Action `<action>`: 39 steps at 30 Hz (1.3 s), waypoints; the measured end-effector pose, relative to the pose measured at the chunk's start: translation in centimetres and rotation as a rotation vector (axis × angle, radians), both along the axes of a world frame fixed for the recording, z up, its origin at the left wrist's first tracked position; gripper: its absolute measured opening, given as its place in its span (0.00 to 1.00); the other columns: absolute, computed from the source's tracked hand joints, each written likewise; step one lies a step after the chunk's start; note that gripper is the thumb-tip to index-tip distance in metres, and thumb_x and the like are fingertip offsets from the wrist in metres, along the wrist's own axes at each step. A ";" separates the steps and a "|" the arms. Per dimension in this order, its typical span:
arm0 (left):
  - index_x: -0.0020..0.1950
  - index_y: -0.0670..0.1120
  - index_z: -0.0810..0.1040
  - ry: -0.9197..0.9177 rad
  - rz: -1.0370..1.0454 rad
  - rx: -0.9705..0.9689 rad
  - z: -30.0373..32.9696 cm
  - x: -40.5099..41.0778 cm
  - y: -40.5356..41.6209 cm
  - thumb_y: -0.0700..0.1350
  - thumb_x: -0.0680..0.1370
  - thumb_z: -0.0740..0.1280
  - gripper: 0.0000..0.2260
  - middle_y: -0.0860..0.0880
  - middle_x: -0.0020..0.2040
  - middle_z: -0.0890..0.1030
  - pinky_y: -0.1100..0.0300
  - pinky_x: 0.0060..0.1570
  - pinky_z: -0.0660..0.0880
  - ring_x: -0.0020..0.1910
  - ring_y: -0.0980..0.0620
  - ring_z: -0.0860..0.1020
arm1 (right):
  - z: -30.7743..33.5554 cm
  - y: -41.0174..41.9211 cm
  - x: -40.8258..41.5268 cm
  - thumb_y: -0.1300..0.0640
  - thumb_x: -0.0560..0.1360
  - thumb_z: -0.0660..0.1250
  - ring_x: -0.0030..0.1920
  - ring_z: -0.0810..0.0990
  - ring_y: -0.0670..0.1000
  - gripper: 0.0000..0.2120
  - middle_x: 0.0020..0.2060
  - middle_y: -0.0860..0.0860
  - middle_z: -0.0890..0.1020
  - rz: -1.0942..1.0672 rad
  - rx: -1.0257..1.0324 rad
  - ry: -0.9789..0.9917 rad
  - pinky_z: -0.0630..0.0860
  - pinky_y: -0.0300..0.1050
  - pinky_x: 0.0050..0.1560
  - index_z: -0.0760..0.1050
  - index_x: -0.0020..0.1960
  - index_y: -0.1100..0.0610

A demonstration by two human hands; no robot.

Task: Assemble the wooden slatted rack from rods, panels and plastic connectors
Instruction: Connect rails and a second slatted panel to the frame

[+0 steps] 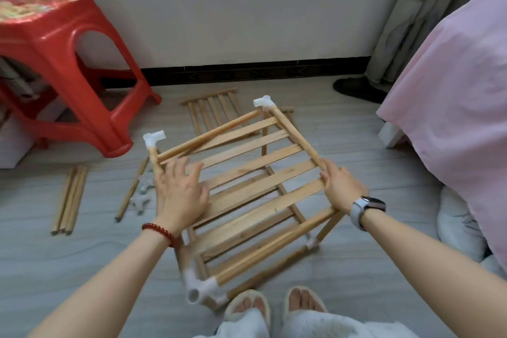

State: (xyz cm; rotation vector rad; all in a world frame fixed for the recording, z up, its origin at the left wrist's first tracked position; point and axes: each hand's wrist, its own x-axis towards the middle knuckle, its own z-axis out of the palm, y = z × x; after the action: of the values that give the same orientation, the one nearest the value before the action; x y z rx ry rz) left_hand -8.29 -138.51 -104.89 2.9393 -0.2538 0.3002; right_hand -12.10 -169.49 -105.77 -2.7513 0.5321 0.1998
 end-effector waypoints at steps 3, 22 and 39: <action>0.73 0.51 0.62 0.044 0.067 -0.015 -0.1 0.8 2.5 0.53 0.74 0.67 0.29 0.43 0.75 0.54 0.40 0.69 0.48 0.75 0.44 0.50 | 0.1 -0.3 1.7 0.49 0.82 0.46 0.55 0.72 0.59 0.16 0.54 0.56 0.73 -0.075 -0.071 0.024 0.64 0.56 0.54 0.58 0.68 0.41; 0.66 0.50 0.68 0.140 0.127 -0.119 -2.3 4.6 -0.1 0.52 0.78 0.49 0.19 0.49 0.70 0.66 0.40 0.70 0.46 0.74 0.47 0.50 | 0.7 9.4 8.8 0.47 0.80 0.49 0.75 0.49 0.55 0.26 0.75 0.53 0.55 0.220 -0.073 -0.147 0.45 0.66 0.70 0.48 0.76 0.49; 0.45 0.53 0.80 0.030 -0.642 0.113 0.8 -3.9 -4.8 0.56 0.76 0.55 0.15 0.56 0.39 0.82 0.46 0.63 0.64 0.48 0.51 0.77 | 1.3 -0.1 -3.0 0.64 0.74 0.60 0.73 0.37 0.43 0.27 0.76 0.45 0.53 0.821 -0.187 0.116 0.37 0.52 0.73 0.63 0.71 0.48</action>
State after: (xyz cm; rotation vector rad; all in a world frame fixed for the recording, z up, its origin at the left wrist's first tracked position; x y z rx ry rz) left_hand -12.20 -143.31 -104.08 2.7660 -1.1985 0.1474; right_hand -15.09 -169.58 -104.45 -2.9862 -0.6149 0.5172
